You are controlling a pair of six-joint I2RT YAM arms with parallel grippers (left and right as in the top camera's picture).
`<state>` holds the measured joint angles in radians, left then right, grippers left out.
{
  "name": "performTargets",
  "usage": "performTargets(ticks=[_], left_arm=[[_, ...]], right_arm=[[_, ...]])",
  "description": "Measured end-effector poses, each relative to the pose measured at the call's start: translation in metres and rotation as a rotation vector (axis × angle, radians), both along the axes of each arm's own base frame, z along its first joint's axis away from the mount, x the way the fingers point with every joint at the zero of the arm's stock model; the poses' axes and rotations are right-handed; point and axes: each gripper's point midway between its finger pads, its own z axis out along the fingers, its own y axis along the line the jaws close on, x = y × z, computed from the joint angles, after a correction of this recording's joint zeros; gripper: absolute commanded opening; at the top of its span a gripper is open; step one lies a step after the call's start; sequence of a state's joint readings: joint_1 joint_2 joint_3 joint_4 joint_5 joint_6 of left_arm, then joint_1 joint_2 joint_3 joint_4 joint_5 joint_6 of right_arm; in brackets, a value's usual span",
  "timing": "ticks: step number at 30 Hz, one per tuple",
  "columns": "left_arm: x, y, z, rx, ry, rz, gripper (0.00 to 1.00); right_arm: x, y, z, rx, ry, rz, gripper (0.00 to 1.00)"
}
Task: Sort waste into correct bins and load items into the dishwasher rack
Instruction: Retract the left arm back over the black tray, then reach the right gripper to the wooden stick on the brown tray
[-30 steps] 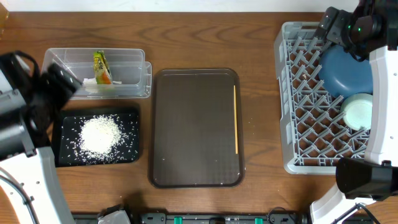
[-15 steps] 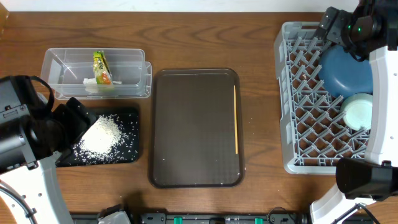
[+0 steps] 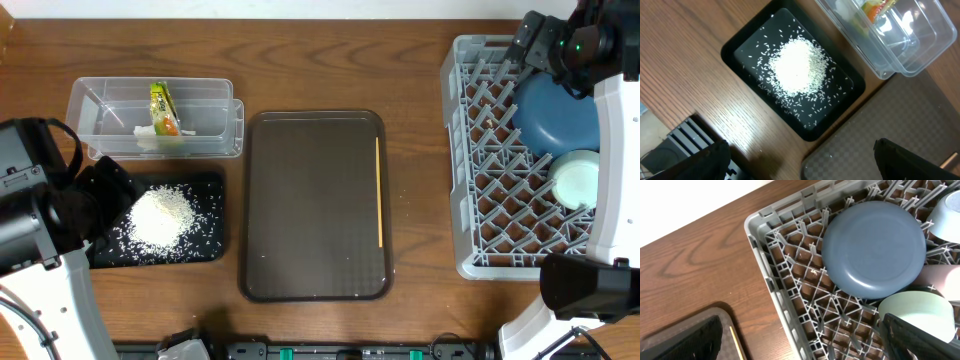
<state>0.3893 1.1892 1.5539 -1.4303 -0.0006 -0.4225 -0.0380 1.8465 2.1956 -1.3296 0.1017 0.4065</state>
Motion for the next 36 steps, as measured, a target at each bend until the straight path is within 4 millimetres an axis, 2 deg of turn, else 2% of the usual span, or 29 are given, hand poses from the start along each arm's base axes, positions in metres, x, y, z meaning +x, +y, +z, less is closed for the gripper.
performTargets(ticks=[3,5,7,9,12,15,16,20,24,25,27,29,32,36], left_arm=[[0.000,0.001,0.000,0.006,0.003,0.003,0.94],[0.000,0.001,0.000,0.006,0.003,0.003,0.95],[0.000,0.001,0.000,0.006,0.003,0.003,0.94],[0.000,0.001,0.000,0.006,0.003,0.003,0.94],[0.000,0.001,0.000,0.006,0.003,0.003,0.94],[0.000,0.001,0.000,0.006,0.003,0.003,0.94],[0.000,0.001,0.000,0.006,0.003,0.003,0.94],[0.000,0.002,0.000,0.007,0.003,0.003,0.94],[0.000,0.002,0.000,0.007,0.003,0.004,0.95],[0.000,0.002,0.000,0.007,0.004,0.004,0.95],[0.000,0.002,0.000,0.009,0.004,0.004,0.94],[0.000,0.002,0.000,0.009,0.004,0.005,0.94],[0.000,0.002,0.000,0.009,0.004,0.005,0.94],[0.000,0.002,0.000,0.009,0.004,0.005,0.94]], right_arm=[[0.002,0.005,0.000,0.026,-0.007,0.011,0.99],[0.002,0.016,0.000,0.085,-0.010,0.037,0.99],[0.002,0.035,0.001,0.184,-0.011,0.092,0.99],[0.000,0.063,0.004,0.296,-0.011,0.179,0.99],[-0.009,0.115,0.001,0.387,0.022,0.324,0.99],[-0.030,0.168,-0.019,0.358,0.115,0.441,0.99],[-0.041,0.187,-0.031,0.310,0.158,0.481,0.99],[-0.075,0.233,-0.077,0.134,0.276,0.589,0.99],[-0.100,0.254,-0.124,-0.007,0.351,0.656,0.99],[-0.105,0.257,-0.137,-0.034,0.368,0.666,0.96],[-0.113,0.257,-0.160,-0.065,0.402,0.668,0.82],[-0.117,0.255,-0.178,-0.073,0.422,0.645,0.82],[-0.117,0.257,-0.199,-0.054,0.419,0.649,0.85],[-0.118,0.265,-0.216,-0.015,0.409,0.677,0.78]])
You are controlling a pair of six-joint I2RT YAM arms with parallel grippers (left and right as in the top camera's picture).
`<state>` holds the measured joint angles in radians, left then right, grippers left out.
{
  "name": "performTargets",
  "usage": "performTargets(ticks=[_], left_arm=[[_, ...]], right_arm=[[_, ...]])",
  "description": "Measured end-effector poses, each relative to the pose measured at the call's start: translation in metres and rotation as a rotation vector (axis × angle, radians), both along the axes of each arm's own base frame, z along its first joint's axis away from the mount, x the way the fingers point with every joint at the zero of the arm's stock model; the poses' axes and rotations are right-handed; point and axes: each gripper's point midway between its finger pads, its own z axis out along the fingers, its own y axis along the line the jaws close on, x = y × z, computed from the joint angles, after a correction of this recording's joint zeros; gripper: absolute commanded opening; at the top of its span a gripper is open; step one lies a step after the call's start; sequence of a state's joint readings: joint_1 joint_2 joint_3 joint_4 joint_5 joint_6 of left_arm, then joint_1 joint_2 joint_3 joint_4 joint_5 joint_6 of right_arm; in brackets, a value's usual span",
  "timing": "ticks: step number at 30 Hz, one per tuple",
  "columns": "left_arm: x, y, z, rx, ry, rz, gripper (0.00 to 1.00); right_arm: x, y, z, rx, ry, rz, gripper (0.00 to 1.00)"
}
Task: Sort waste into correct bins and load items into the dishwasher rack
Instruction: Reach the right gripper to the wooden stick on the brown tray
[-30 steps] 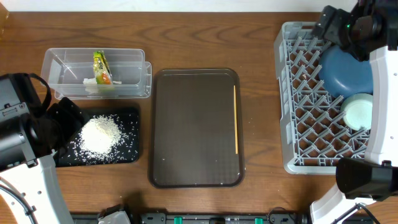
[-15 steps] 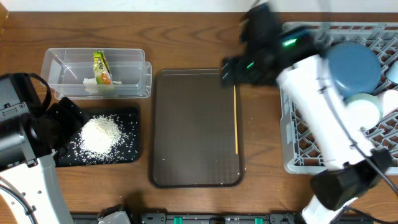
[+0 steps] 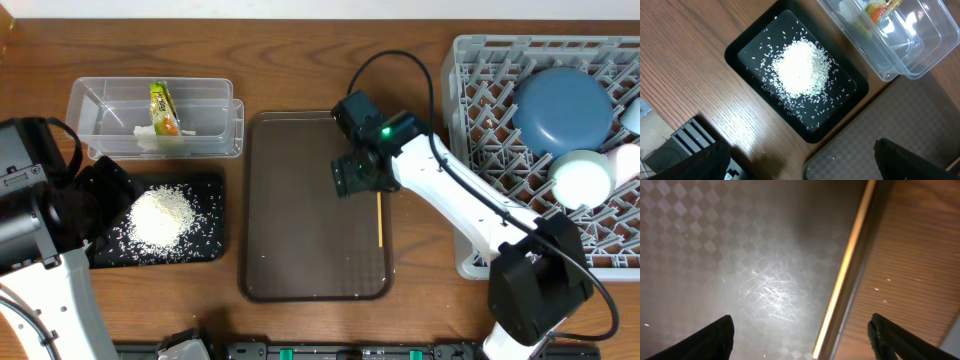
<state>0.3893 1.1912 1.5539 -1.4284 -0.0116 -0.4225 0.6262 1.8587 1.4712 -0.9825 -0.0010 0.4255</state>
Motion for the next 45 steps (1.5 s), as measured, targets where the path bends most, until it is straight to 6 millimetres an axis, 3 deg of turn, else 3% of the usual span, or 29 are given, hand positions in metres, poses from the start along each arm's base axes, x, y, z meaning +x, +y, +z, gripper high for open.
performTargets(ticks=[4,9,34,40,45], left_arm=[[0.000,0.000,0.000,0.000,0.000,0.000,0.95],[0.000,0.000,0.000,0.000,0.001,0.000,0.95],[0.000,0.000,0.000,0.000,0.000,0.000,0.95],[0.000,0.000,0.000,0.000,0.000,0.000,0.95],[0.000,0.000,0.000,0.000,0.000,0.000,0.95]], right_arm=[[-0.003,0.000,-0.018,0.011,0.003,-0.013,0.72],[-0.005,-0.005,-0.036,0.006,-0.002,-0.049,0.72],[-0.007,-0.009,-0.086,-0.024,0.035,-0.101,0.74],[-0.005,-0.011,-0.088,-0.037,0.027,-0.121,0.51],[0.001,-0.012,-0.088,-0.038,0.002,-0.163,0.17]])
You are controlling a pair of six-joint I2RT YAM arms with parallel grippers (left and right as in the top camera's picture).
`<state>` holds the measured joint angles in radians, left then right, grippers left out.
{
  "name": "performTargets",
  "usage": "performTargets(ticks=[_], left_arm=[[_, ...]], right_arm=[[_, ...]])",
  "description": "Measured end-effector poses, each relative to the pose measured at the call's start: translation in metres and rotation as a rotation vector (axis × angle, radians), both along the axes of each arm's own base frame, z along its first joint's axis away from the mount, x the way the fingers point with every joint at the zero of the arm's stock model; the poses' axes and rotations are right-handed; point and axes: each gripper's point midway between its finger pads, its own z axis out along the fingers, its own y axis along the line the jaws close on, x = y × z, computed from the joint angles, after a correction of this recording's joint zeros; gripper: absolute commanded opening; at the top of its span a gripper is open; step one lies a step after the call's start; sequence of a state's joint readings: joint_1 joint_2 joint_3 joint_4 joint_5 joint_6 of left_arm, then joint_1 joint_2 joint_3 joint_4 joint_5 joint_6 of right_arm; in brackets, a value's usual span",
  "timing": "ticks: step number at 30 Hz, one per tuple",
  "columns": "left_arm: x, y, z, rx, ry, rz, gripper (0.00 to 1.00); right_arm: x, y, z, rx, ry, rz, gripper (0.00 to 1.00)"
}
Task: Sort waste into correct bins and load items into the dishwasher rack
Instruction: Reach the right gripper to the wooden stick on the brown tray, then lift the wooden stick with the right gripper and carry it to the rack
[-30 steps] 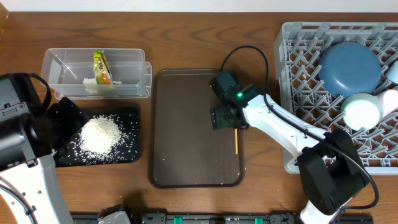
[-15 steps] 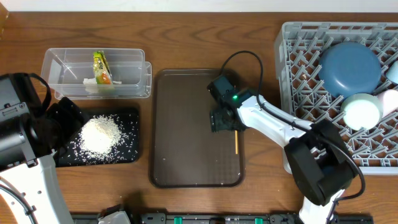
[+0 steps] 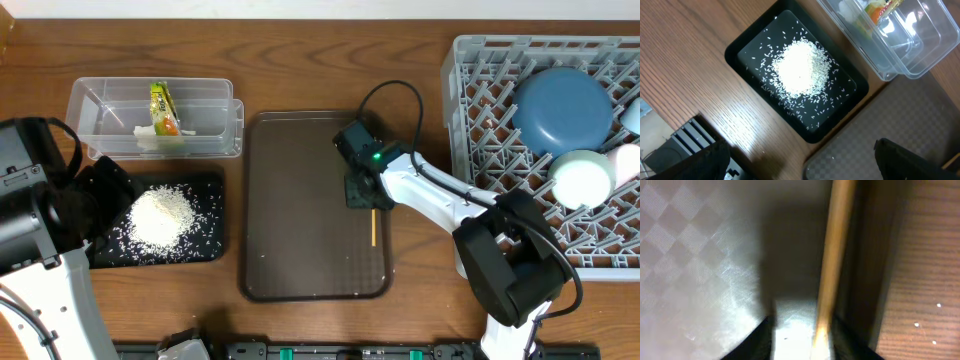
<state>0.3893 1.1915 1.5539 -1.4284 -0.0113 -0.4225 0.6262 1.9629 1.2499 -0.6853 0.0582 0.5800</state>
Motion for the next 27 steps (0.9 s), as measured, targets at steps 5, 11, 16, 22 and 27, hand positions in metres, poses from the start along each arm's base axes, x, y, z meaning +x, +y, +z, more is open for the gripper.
performTargets(ticks=[5,11,16,22,27], left_arm=[[0.000,0.000,0.000,0.000,0.000,0.000,0.95],[0.000,0.000,0.000,0.000,0.000,0.000,0.95],[0.000,0.000,0.000,0.000,0.000,0.000,0.95],[0.000,0.000,0.000,0.000,0.000,0.000,0.95],[0.000,0.000,0.000,0.000,0.000,0.000,0.95]], right_arm=[[0.003,0.001,0.001,0.010,-0.007,-0.034,0.01],[0.002,0.004,0.002,0.009,0.017,-0.038,0.01],[0.001,0.010,0.013,0.026,0.063,-0.037,0.01],[0.030,0.001,0.061,0.071,0.029,-0.075,0.01],[0.074,-0.047,0.135,0.130,-0.119,-0.113,0.01]])
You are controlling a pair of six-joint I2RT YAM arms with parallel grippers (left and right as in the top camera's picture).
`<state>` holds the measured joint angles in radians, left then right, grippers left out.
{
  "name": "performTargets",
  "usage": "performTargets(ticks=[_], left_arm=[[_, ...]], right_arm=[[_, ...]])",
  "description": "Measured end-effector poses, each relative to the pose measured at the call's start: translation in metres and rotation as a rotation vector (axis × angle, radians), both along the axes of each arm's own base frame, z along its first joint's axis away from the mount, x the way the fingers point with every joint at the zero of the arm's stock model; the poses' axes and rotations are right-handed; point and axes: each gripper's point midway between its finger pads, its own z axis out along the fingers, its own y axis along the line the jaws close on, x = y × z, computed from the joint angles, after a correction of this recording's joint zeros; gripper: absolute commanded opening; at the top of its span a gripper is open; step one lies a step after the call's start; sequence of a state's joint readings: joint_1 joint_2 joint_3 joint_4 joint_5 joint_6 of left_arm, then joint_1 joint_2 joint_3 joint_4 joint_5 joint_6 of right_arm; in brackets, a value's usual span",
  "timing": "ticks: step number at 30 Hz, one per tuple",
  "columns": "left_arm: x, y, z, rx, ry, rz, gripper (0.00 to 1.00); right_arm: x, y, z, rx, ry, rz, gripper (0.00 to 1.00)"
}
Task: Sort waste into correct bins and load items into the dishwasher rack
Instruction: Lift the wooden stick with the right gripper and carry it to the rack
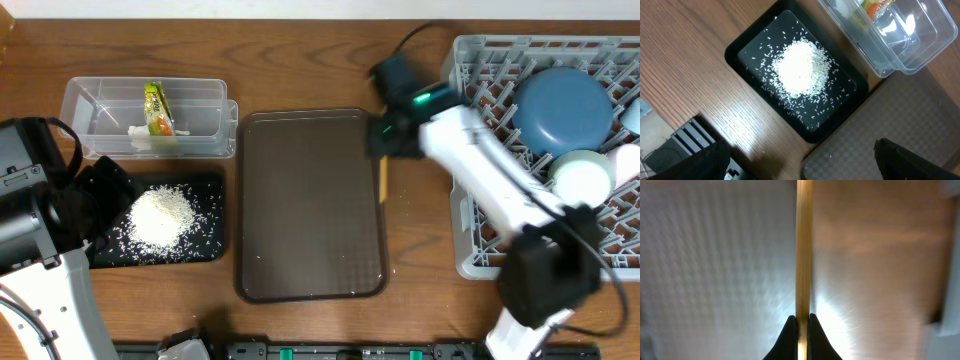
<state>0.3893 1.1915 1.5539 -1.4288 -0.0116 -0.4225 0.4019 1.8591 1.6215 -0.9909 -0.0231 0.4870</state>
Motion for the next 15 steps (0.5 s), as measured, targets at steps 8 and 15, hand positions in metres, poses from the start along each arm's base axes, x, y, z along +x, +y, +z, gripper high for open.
performTargets(ticks=[8,15], left_arm=[[0.000,0.000,0.000,0.000,0.000,0.000,0.95],[0.000,0.000,0.000,0.000,0.000,0.000,0.95]], right_arm=[[0.034,-0.118,0.066,-0.064,-0.198,-0.056,0.01],[0.043,-0.169,0.053,-0.146,-0.187,-0.030,0.01]])
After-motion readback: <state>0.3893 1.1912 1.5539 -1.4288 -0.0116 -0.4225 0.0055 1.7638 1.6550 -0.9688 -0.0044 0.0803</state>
